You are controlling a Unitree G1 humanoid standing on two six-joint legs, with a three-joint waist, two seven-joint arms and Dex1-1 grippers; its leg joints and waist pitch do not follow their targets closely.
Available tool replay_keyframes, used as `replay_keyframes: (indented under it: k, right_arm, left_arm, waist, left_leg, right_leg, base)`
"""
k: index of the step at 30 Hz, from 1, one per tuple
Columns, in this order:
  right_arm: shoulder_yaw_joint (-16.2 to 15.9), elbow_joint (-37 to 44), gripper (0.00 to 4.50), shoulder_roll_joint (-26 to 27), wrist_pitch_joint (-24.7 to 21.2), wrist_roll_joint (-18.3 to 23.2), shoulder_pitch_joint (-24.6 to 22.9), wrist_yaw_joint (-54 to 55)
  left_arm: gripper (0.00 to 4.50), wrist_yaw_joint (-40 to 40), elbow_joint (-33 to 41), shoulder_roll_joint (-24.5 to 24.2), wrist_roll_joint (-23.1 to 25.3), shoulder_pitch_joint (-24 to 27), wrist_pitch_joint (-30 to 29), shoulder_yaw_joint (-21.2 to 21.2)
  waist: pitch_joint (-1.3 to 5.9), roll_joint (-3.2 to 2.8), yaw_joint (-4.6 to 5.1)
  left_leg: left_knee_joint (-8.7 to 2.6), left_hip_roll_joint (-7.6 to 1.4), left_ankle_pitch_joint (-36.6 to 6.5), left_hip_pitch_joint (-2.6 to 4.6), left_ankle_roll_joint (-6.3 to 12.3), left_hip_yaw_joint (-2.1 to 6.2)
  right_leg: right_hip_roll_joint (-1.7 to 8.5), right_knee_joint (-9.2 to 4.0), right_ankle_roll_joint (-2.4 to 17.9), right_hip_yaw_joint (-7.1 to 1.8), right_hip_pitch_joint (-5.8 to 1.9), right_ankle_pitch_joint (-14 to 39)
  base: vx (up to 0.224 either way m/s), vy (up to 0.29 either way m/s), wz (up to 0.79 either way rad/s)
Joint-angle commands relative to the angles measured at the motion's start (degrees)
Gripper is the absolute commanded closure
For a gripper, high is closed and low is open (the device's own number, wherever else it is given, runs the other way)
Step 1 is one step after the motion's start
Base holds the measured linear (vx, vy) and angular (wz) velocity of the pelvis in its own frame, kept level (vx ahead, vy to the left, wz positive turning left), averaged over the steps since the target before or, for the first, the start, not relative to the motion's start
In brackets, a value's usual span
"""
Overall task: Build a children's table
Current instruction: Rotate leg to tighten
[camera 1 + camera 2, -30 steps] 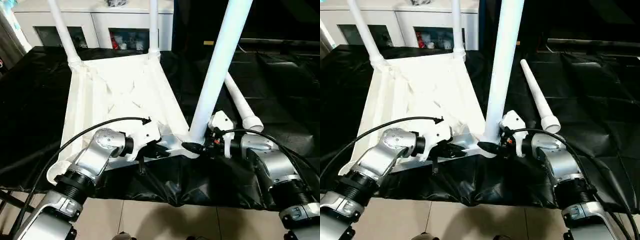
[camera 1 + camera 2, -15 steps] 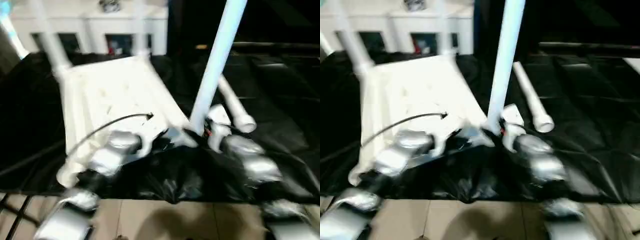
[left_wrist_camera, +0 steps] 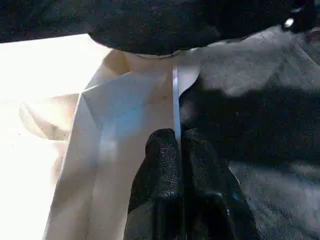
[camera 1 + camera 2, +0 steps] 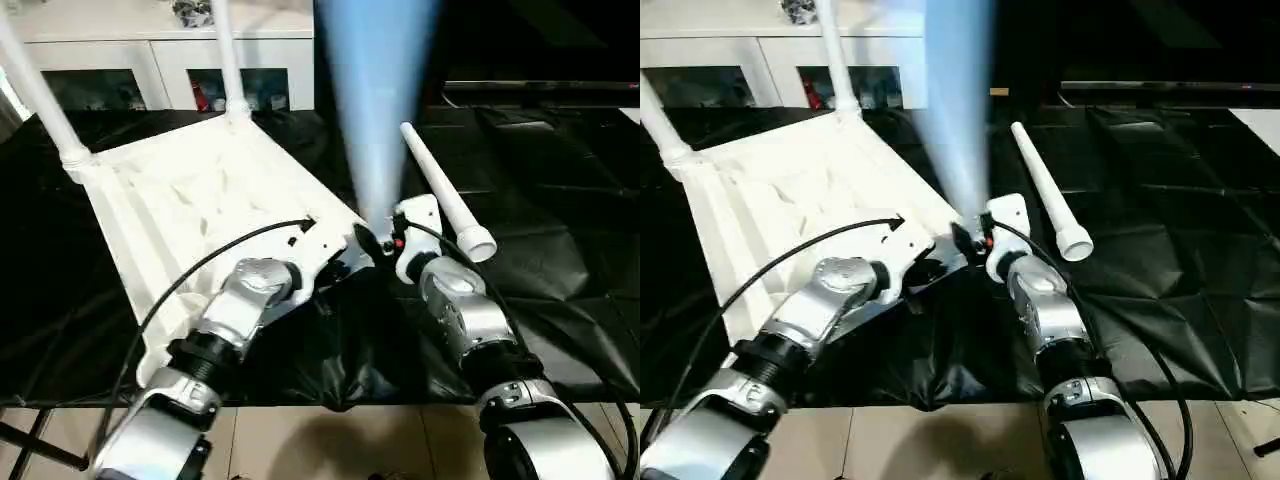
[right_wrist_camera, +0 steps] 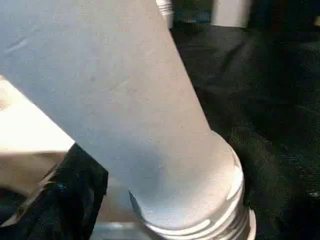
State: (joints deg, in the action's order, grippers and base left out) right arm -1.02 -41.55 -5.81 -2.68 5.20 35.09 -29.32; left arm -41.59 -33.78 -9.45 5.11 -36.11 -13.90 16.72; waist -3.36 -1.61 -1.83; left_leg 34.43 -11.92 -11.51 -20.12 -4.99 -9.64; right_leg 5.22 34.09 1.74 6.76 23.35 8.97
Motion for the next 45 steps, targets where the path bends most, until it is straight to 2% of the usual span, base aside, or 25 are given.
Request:
replay_keyframes:
  k: [1, 3, 6, 18, 26, 31, 34, 39, 41, 42, 45]
  right_arm:
    - [-2.97, 1.01, 0.65, -0.38, -2.94, 1.23, -2.11, -5.26]
    - [-2.81, 2.30, 0.65, -2.07, -3.45, 1.55, -2.91, -7.67]
    - [-2.32, 2.27, 0.65, -2.96, -3.61, 1.53, -3.26, -9.32]
    - [-1.89, 0.28, 1.65, -2.96, -5.68, 2.08, -3.27, -10.29]
    - [-2.12, -1.38, 1.73, -4.34, -6.38, 1.43, -2.16, -12.50]
    - [-4.69, 0.17, 1.73, -7.56, -8.61, 1.21, -3.14, -20.25]
    - [-6.39, 1.70, 1.73, -9.80, -9.05, 1.01, -4.13, -25.69]
    - [-8.47, 4.35, 1.74, -13.58, -8.52, 2.16, -6.83, -34.86]
    - [-8.70, 4.62, 1.75, -14.02, -8.40, 2.36, -7.19, -35.86]
    - [-9.01, 4.33, 1.75, -14.49, -7.75, 1.97, -7.52, -36.30]
    - [-9.19, 3.40, 1.75, -14.97, -6.38, 0.97, -7.97, -36.35]
  left_arm:
    - [4.50, -3.57, 3.41, -0.63, -0.87, 0.37, 3.27, 1.60]
    - [4.50, -5.58, 4.55, -1.63, -1.25, 1.04, 3.12, 1.89]
    - [4.50, -6.56, 5.20, -2.23, -1.50, 1.40, 3.04, 1.90]
    - [4.50, -10.28, 6.69, -3.89, -2.31, 1.94, 3.58, 1.98]
    - [4.50, -15.15, 9.19, -5.69, -3.21, 3.57, 4.17, 3.19]
    - [4.50, -22.11, 12.21, -8.84, -4.56, 4.86, 5.26, 5.02]
    - [4.50, -24.87, 13.01, -10.34, -4.58, 5.03, 5.55, 5.91]
    - [4.50, -29.38, 13.62, -12.26, -4.92, 5.46, 6.50, 7.07]
    - [4.50, -29.92, 13.69, -12.57, -5.03, 5.51, 6.66, 7.27]
    - [4.50, -30.32, 13.67, -12.92, -5.02, 5.55, 6.58, 7.46]
    - [4.50, -31.08, 13.45, -13.38, -5.05, 5.50, 6.31, 7.49]
  waist:
    - [4.30, 0.16, -0.34]
    - [4.37, 0.18, -0.48]
    - [4.34, -0.20, -0.55]
    - [4.31, -0.07, -0.82]
    - [4.26, -0.01, -0.62]
    - [4.21, 0.19, -0.58]
    - [4.16, 0.19, -1.02]
    - [4.19, 0.30, -2.03]
    - [4.24, 0.28, -2.44]
    - [4.24, 0.28, -2.57]
    - [4.07, 0.34, -2.66]
  left_leg:
    - [-3.76, -0.80, -9.79, -0.37, 4.98, 0.03]
    - [-3.78, -0.89, -9.43, -0.39, 4.98, 0.01]
    - [-3.77, -0.93, -9.70, -0.27, 4.49, -0.04]
    - [-3.89, -0.92, -10.01, -0.33, 3.79, 0.06]
    - [-3.95, -0.99, -10.15, -0.34, 3.66, 0.05]
    - [-3.96, -1.05, -10.32, -0.34, 4.20, 0.03]
    - [-3.89, -1.24, -10.22, -0.13, 4.54, -0.15]
    - [-4.04, -1.42, -10.67, 0.24, 3.98, -0.24]
    - [-4.02, -1.55, -10.66, 0.31, 4.12, -0.31]
    - [-4.10, -1.47, -10.75, 0.08, 3.86, -0.22]
    - [-4.29, -1.38, -12.95, 0.27, 2.87, -0.17]
  right_leg:
    - [2.99, -4.42, 10.12, -2.83, -3.76, 17.18]
    - [3.07, -4.28, 10.54, -2.92, -3.78, 16.00]
    - [3.09, -4.29, 11.17, -2.93, -3.59, 15.87]
    - [3.19, -4.27, 10.74, -2.88, -3.71, 16.66]
    - [3.21, -4.22, 10.88, -2.93, -3.65, 16.76]
    - [3.13, -4.15, 10.99, -2.95, -3.71, 16.96]
    - [3.14, -4.22, 11.06, -3.07, -3.40, 17.05]
    - [3.15, -4.19, 10.78, -3.19, -3.30, 17.34]
    - [3.12, -4.03, 11.15, -3.29, -3.18, 16.13]
    - [3.13, -3.92, 11.12, -3.22, -3.33, 16.16]
    - [3.18, -4.48, 10.15, -3.12, -3.26, 19.59]
  base:
    - [0.000, 0.000, 0.00]
    - [0.000, 0.000, 0.00]
    - [0.000, 0.000, 0.00]
    - [0.000, 0.000, 0.00]
    - [0.000, 0.000, 0.00]
    - [0.000, 0.000, 0.00]
    - [0.000, 0.000, 0.00]
    - [0.000, 0.000, 0.00]
    - [0.000, 0.000, 0.00]
    - [0.000, 0.000, 0.00]
    - [0.000, 0.000, 0.00]
